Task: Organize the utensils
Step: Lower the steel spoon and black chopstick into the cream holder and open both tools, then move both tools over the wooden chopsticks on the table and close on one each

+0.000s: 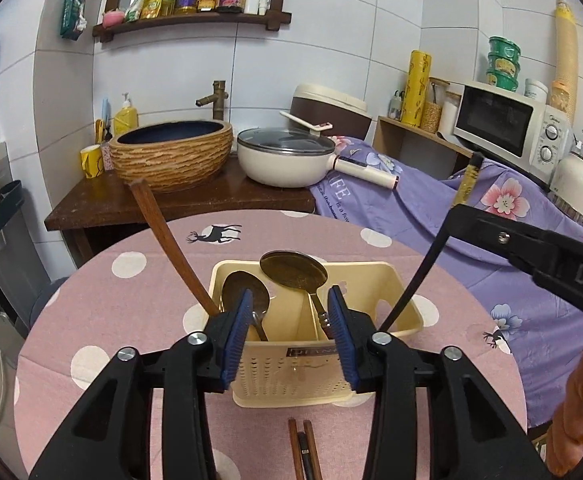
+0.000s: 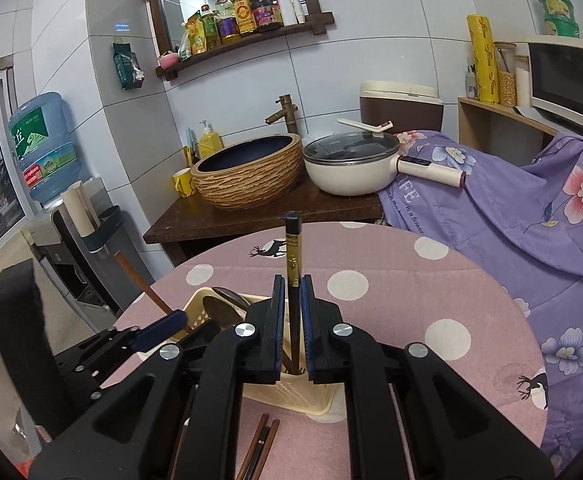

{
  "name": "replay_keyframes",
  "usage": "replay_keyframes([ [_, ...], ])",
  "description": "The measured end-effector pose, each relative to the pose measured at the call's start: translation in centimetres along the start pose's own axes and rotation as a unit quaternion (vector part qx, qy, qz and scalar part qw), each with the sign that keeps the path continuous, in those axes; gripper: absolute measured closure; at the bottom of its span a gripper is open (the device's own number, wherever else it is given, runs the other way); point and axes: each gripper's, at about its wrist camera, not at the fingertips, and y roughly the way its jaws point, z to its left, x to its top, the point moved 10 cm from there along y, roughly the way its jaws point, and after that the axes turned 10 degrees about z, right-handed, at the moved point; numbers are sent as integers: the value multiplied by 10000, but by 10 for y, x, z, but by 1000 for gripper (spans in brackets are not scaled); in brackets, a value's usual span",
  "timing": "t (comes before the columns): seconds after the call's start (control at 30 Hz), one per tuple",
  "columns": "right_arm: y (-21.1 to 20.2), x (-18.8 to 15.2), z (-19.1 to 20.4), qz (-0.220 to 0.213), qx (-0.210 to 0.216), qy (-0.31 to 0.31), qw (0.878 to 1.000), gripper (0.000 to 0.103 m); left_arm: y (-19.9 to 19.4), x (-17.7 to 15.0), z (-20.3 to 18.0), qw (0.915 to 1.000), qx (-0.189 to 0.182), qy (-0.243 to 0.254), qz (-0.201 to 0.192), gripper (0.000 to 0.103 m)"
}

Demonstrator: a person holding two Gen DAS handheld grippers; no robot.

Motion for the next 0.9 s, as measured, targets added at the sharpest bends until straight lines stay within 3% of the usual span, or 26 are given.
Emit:
replay_keyframes([
  [0.07,-5,-2,-3,-63,20,56,10000,57,-13,-4,-2,9999,-41,47,-109,50],
  [0.23,-23,-13,-2,-219,-95,-104,9997,55,-44,-26,-1,9996,-112,66,-256,28],
  [0.4,-40,-43,10,-92,-277,-370,9989,48,-56,-66,19,9998,176,-70,40,14],
  [0.57,-22,-104,22,749,-335,-436,9957,47,-52,-119,44,9956,723,-38,594,14],
  [0.73,16,-172,20,1619,-297,-100,9863,47,-50,-174,52,9915,788,-56,1037,18],
  [0.9,50,-221,22,2226,-365,49,9742,55,-43,-207,56,9879,863,-121,1280,27],
])
